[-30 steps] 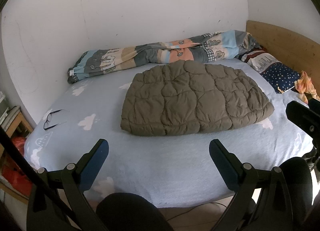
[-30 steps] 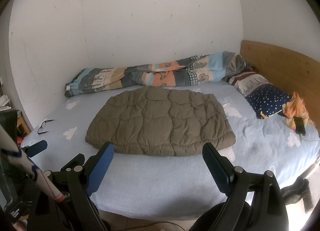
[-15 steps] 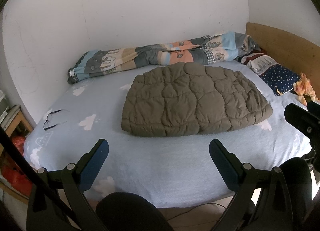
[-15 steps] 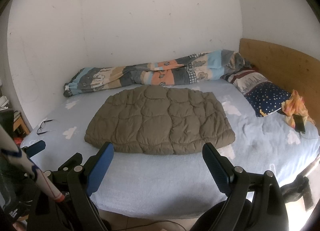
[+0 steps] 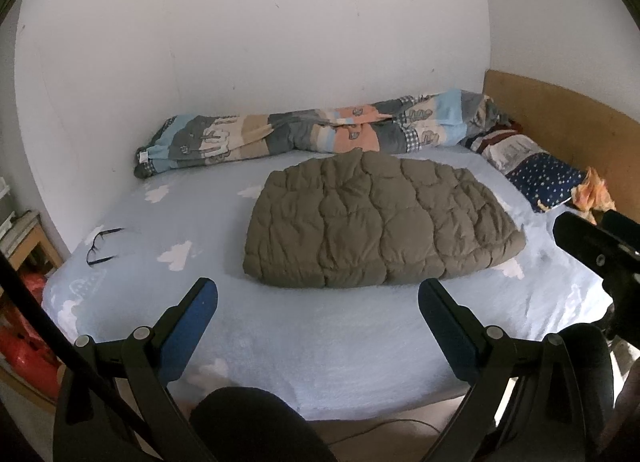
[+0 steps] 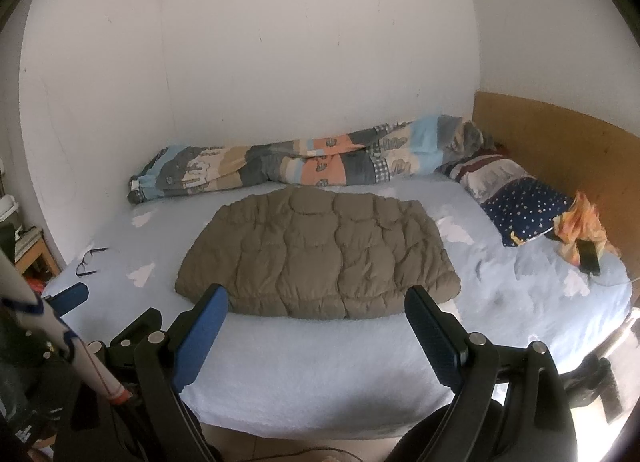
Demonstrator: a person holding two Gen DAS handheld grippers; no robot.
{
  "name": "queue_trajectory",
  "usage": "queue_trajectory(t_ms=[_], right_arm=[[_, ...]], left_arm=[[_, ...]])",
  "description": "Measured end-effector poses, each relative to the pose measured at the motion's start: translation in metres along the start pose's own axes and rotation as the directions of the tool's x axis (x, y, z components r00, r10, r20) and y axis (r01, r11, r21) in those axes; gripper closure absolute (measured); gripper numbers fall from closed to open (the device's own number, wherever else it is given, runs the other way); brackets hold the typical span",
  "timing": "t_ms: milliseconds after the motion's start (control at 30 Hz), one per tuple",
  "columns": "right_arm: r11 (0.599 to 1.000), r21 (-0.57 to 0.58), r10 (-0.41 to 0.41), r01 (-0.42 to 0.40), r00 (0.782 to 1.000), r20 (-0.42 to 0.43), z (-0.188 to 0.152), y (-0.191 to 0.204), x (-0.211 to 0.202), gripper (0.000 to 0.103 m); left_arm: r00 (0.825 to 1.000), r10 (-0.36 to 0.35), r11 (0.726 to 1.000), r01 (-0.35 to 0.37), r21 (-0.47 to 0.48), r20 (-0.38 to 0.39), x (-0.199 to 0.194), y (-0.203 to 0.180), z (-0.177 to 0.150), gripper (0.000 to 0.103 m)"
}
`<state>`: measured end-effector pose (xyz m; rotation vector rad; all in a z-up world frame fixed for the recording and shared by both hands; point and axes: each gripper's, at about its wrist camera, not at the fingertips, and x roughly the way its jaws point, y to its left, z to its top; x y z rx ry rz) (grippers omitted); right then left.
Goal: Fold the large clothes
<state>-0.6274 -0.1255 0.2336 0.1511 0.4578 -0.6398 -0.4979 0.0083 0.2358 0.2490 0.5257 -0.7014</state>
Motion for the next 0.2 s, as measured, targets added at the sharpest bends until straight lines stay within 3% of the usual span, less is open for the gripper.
queue_trajectory(t_ms=[200], right_arm=[[1.0, 0.022, 0.002, -0.002, 1.0, 0.004, 0.006, 0.0, -0.008, 0.01]], left_arm=[[0.999, 0.016, 0.999, -0.014, -0.043, 0.047, -0.008, 0.018, 0.006, 0.003]])
